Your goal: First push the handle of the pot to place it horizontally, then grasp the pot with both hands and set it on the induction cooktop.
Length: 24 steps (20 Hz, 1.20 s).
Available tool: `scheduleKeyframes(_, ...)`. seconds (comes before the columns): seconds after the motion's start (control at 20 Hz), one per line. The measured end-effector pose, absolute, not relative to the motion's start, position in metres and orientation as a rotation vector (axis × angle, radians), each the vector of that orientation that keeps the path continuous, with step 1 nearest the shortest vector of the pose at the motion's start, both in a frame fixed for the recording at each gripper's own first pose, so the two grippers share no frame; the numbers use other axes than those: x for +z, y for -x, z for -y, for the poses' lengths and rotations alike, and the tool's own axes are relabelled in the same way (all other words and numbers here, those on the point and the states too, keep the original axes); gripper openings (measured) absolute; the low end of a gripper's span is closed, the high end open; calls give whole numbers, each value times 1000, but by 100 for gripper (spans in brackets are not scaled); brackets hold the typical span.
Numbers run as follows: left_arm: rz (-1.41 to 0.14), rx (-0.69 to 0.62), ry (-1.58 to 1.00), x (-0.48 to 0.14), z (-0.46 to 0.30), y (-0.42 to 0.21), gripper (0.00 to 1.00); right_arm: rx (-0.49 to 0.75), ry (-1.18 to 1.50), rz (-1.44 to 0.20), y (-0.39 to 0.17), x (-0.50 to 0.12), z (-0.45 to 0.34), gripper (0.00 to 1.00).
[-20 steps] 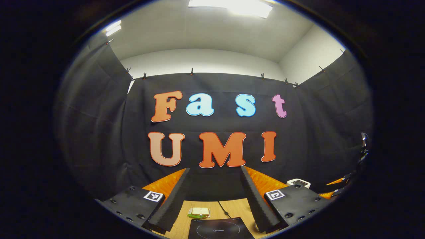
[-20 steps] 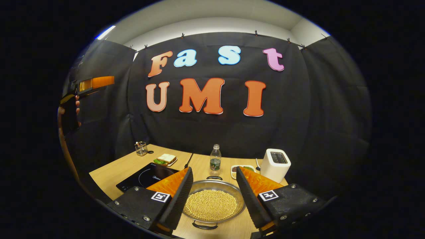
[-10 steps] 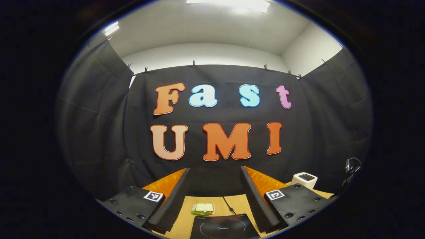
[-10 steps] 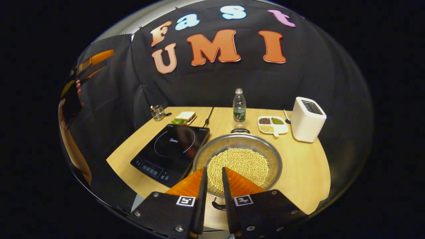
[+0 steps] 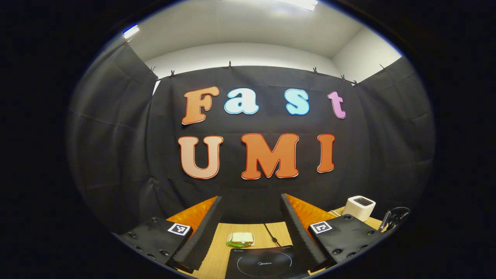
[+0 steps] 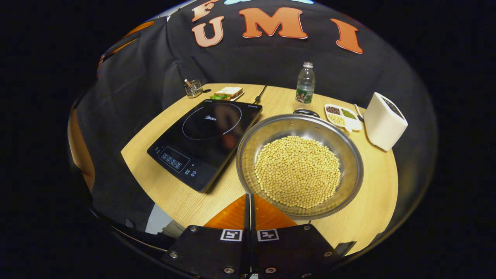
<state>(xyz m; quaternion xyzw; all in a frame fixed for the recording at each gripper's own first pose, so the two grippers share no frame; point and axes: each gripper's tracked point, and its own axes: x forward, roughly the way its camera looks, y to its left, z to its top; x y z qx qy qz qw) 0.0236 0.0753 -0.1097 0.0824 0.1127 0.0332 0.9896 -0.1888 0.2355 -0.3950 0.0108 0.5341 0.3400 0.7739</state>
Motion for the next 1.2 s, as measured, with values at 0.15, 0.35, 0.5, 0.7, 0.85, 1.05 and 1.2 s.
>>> scheduleKeyframes(0.15, -233, 68, -162, -115, -80, -23, 100, 724, 13, -1214, 197, -414, -234, 0)
scheduleKeyframes(0.35, -246, 79, -160, -121, -88, -24, 100, 719, -12, -1287, 206, -429, -237, 0)
scheduleKeyframes(0.5, -261, 83, -162, -127, -91, -25, 99, 708, -92, -1339, 210, -435, -241, 0)
scheduleKeyframes(0.7, -250, 73, -181, -122, -83, -23, 96, 688, -177, -1417, 216, -440, -238, 0)
scheduleKeyframes(0.85, -225, 55, -186, -117, -75, -18, 96, 650, -202, -1434, 216, -444, -226, 0)
scheduleKeyframes(1.05, -213, 47, -196, -112, -70, -18, 100, 593, -237, -1469, 210, -449, -202, 0)
scheduleKeyframes(1.2, -223, 45, -199, -117, -70, -20, 100, 550, -236, -1473, 203, -456, -188, 0)
